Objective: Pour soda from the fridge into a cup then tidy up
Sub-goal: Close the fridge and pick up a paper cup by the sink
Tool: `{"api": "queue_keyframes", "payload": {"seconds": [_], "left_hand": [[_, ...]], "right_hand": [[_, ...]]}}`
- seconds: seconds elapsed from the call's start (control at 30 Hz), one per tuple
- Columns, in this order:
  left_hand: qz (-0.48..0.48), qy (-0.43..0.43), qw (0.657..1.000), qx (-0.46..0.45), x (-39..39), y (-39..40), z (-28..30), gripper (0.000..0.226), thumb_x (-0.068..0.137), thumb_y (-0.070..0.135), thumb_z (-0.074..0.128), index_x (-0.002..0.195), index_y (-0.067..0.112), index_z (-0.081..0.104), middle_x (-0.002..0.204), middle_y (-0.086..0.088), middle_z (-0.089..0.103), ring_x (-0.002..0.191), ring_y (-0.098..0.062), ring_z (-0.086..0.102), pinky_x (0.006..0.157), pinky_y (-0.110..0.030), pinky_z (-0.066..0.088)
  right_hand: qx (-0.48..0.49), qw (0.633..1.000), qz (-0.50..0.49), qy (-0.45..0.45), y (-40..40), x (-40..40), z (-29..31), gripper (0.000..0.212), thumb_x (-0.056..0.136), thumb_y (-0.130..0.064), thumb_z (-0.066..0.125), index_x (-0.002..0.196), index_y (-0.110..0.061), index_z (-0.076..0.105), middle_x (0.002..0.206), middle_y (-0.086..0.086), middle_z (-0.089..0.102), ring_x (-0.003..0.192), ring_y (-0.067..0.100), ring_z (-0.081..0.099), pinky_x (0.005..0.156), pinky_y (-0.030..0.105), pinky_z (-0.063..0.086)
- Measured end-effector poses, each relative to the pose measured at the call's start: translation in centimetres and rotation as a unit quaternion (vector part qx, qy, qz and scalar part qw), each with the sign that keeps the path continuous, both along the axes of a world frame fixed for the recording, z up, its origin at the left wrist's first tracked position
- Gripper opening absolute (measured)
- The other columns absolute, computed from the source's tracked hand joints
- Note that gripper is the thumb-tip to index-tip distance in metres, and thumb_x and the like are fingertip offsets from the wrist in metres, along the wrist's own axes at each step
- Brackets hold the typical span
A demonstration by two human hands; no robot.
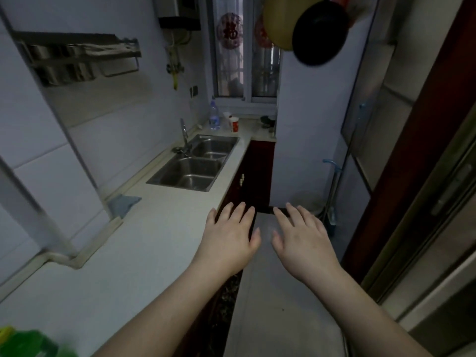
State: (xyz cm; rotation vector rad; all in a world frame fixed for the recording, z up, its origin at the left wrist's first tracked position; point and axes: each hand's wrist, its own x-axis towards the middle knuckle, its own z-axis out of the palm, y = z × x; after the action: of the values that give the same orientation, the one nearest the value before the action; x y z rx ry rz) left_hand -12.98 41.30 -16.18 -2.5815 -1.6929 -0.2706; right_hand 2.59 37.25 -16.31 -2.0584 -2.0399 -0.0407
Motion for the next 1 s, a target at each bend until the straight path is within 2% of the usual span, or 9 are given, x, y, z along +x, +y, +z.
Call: {"api": "queue_keyframes", "payload": {"seconds": [0.37,0.63,0.77,0.93,1.0], "left_hand": [[-0.025,-0.012,1.0,-0.001,0.7,13.6,-1.0,0.059,0.1,0.049,0.024,0.154,0.029,0.015,0.162,0.004,0.016,0.148,-0.018,0.011,0.118,-0.048,0.012],[-0.034,0.0,0.999,-0.003,0.7,23.0,-1.3,0.058,0.1,0.05,0.024,0.153,0.029,0.018,0.161,0.001,0.016,0.148,-0.027,0.008,0.118,-0.049,0.013],[-0.055,-0.005,0.998,0.013,2.2,27.0,-1.6,0.057,0.099,0.049,0.026,0.152,0.029,0.021,0.161,0.002,0.017,0.148,-0.023,0.008,0.117,-0.047,0.014],[-0.064,0.008,0.998,0.011,5.3,33.0,-2.7,0.057,0.099,0.049,0.026,0.152,0.027,0.022,0.16,0.001,0.02,0.148,-0.022,0.011,0.116,-0.047,0.016],[-0.067,0.011,0.998,0.013,6.9,35.5,-3.1,0.057,0.099,0.048,0.026,0.152,0.026,0.023,0.16,0.002,0.02,0.148,-0.022,0.011,0.116,-0.046,0.015]], "right_hand": [[-0.007,1.0,-0.028,-0.01,12.5,0.7,-0.5,0.056,0.099,-0.044,0.029,0.151,-0.027,0.017,0.158,0.002,0.019,0.143,0.021,0.02,0.115,0.038,0.016],[-0.016,0.999,-0.049,-0.015,20.9,1.4,-0.8,0.056,0.1,-0.043,0.027,0.152,-0.026,0.015,0.159,0.005,0.013,0.145,0.022,0.013,0.117,0.039,0.013],[-0.024,0.998,-0.047,-0.017,24.9,2.5,-1.4,0.056,0.1,-0.043,0.028,0.152,-0.025,0.016,0.16,0.005,0.01,0.146,0.022,0.011,0.117,0.04,0.013],[-0.021,0.998,-0.052,-0.019,30.7,5.7,-2.6,0.056,0.099,-0.04,0.035,0.15,-0.022,0.023,0.158,0.008,0.019,0.144,0.025,0.018,0.115,0.042,0.019],[-0.025,0.998,-0.053,-0.021,33.3,7.4,-3.1,0.056,0.1,-0.042,0.033,0.151,-0.023,0.021,0.159,0.007,0.017,0.144,0.025,0.017,0.115,0.041,0.019]]}}
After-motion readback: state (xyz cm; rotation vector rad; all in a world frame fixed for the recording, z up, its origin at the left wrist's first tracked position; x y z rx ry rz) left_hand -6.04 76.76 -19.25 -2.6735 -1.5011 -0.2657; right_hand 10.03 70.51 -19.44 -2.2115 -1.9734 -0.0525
